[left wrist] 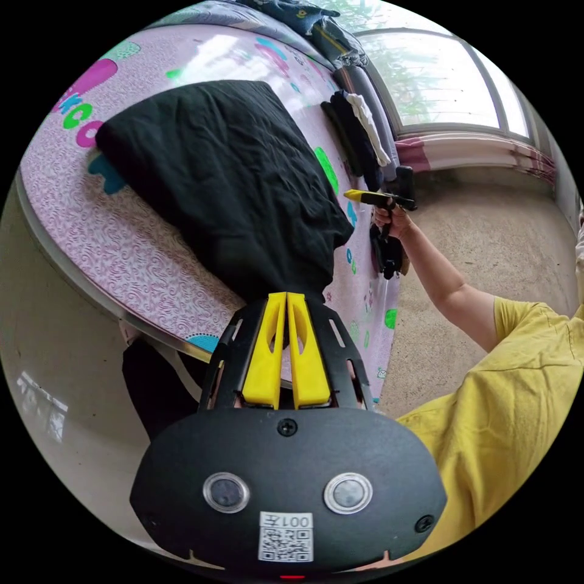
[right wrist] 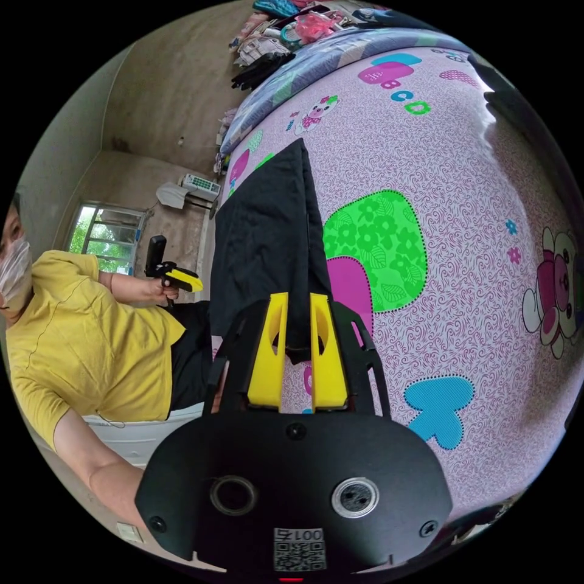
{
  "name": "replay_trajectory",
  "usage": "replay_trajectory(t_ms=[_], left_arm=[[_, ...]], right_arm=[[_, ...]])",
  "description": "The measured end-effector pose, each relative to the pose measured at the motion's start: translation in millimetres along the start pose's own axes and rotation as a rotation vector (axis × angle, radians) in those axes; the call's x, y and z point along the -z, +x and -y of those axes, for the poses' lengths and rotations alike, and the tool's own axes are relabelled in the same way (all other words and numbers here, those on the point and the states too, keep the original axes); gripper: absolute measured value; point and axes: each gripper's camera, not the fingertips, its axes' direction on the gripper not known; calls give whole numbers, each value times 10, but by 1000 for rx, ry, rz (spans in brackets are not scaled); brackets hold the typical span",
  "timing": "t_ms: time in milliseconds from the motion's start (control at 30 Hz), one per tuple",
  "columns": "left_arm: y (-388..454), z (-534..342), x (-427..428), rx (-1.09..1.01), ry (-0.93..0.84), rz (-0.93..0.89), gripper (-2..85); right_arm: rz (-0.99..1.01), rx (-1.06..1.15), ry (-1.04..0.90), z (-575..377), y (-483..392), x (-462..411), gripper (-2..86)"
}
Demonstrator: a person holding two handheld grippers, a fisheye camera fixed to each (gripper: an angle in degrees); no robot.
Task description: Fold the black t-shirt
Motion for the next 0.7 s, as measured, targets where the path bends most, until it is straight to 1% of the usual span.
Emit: replay_trajectory(t_ms=[100,200,300,367,433,700], left_arm=[[-59,26,131,3,39,41,-12],[-81,103,262,-25,82,90,-12],[-97,199,391,-59,116,139,-11],[-111,261,491,-67,132,164,-11],[-90,333,660,-89,157,195,-12],[12,568,998,-185,127,378,-13]], right_arm=[[-2,-17,32,-57,34,61,53],[20,-28,109,-141,35,141,52],[60,-38,229,-305,-43,203,47],[123,-36,336,-519,-178,172,38],[158,-45,386,-694,-286,81,31],[278,-220,596,-1303,-538,-347,16]])
